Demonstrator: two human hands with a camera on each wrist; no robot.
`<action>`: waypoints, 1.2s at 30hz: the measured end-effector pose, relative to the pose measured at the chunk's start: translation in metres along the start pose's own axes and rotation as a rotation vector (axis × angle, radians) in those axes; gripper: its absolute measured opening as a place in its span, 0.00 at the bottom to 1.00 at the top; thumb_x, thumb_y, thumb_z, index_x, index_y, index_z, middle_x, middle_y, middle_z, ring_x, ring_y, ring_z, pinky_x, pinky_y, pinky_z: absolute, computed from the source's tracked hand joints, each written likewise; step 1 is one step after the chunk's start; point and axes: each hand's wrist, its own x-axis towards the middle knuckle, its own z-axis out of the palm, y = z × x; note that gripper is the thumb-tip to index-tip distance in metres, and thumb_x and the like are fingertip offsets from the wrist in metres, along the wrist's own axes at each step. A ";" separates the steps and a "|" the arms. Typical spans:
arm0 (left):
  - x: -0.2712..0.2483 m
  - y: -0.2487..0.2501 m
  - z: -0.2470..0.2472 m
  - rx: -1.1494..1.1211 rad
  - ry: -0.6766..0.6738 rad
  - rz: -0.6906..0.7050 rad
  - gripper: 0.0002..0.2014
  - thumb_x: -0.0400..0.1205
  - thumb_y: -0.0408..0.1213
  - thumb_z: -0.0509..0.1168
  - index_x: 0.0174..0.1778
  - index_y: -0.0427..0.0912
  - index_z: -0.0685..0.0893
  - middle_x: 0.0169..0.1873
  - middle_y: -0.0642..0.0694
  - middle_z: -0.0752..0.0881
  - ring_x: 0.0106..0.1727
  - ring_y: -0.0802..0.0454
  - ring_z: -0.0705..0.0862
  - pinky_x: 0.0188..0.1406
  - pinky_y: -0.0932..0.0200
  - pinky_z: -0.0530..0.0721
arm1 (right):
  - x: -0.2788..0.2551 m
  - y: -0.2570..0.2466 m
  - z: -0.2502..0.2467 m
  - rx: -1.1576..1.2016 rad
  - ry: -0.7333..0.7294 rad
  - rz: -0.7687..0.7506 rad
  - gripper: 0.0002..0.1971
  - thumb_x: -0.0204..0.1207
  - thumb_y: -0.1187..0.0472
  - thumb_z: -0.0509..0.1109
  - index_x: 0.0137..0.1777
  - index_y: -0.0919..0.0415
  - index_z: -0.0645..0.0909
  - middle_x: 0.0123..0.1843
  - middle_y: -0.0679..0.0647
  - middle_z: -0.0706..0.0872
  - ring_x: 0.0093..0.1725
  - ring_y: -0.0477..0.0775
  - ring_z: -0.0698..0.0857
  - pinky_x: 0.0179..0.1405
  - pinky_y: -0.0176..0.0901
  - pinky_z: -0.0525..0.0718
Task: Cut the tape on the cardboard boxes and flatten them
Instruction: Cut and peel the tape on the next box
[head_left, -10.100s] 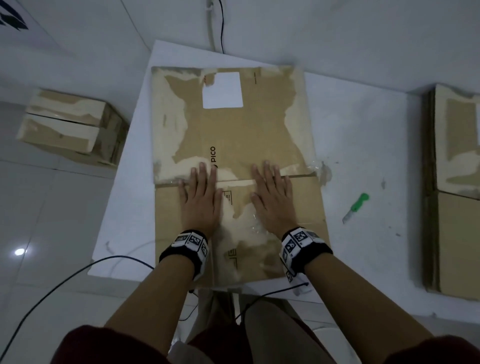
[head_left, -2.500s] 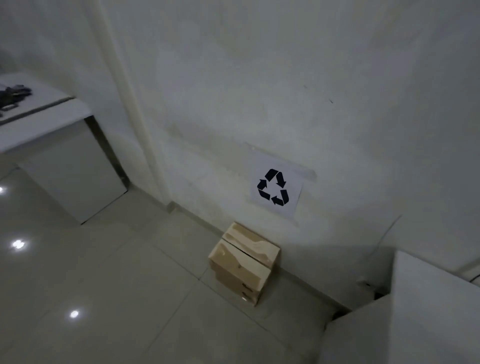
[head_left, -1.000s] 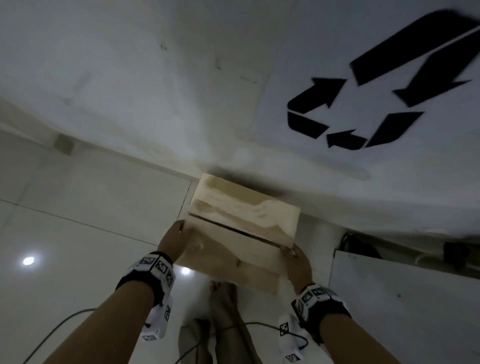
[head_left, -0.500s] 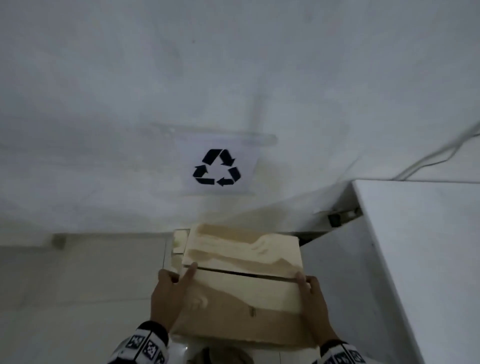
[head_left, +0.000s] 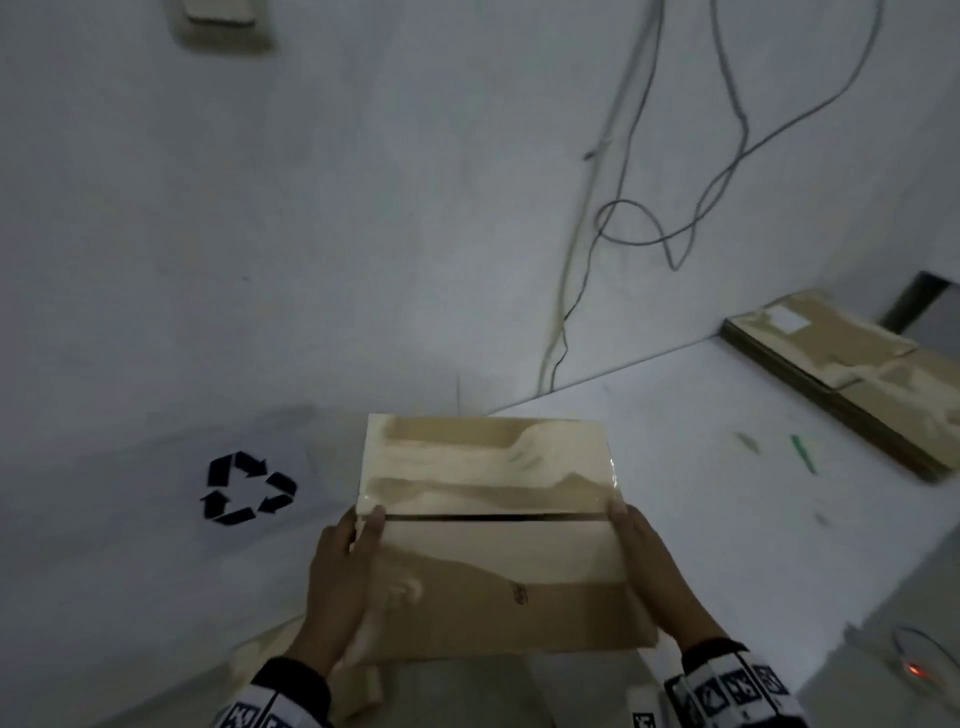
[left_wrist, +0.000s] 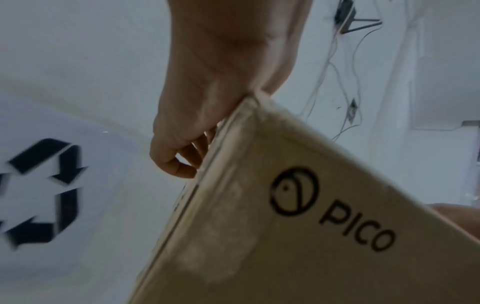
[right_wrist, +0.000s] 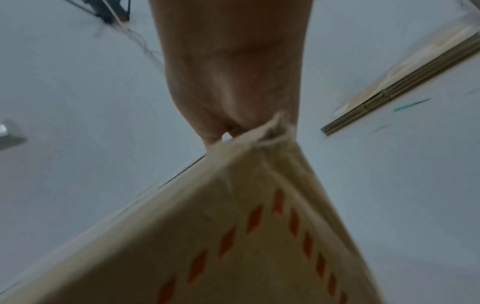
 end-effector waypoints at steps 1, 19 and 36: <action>0.000 0.015 0.016 -0.007 -0.006 0.042 0.32 0.74 0.75 0.56 0.58 0.52 0.83 0.50 0.45 0.85 0.54 0.46 0.84 0.60 0.42 0.81 | 0.006 -0.003 -0.020 0.015 0.011 -0.028 0.18 0.87 0.43 0.52 0.67 0.50 0.74 0.58 0.43 0.81 0.56 0.40 0.81 0.45 0.33 0.77; -0.041 0.180 0.309 -0.479 -0.126 -0.070 0.10 0.85 0.42 0.63 0.59 0.44 0.83 0.53 0.39 0.85 0.47 0.44 0.84 0.50 0.47 0.87 | 0.114 0.041 -0.306 0.379 0.010 -0.146 0.23 0.85 0.65 0.65 0.79 0.58 0.69 0.68 0.54 0.79 0.60 0.51 0.87 0.45 0.33 0.88; 0.054 0.141 0.400 -1.034 -0.366 -0.270 0.18 0.85 0.28 0.57 0.72 0.36 0.75 0.66 0.36 0.82 0.68 0.42 0.79 0.69 0.47 0.78 | 0.202 0.106 -0.332 0.350 0.145 -0.133 0.07 0.80 0.83 0.61 0.52 0.74 0.74 0.49 0.52 0.84 0.44 0.32 0.86 0.43 0.28 0.85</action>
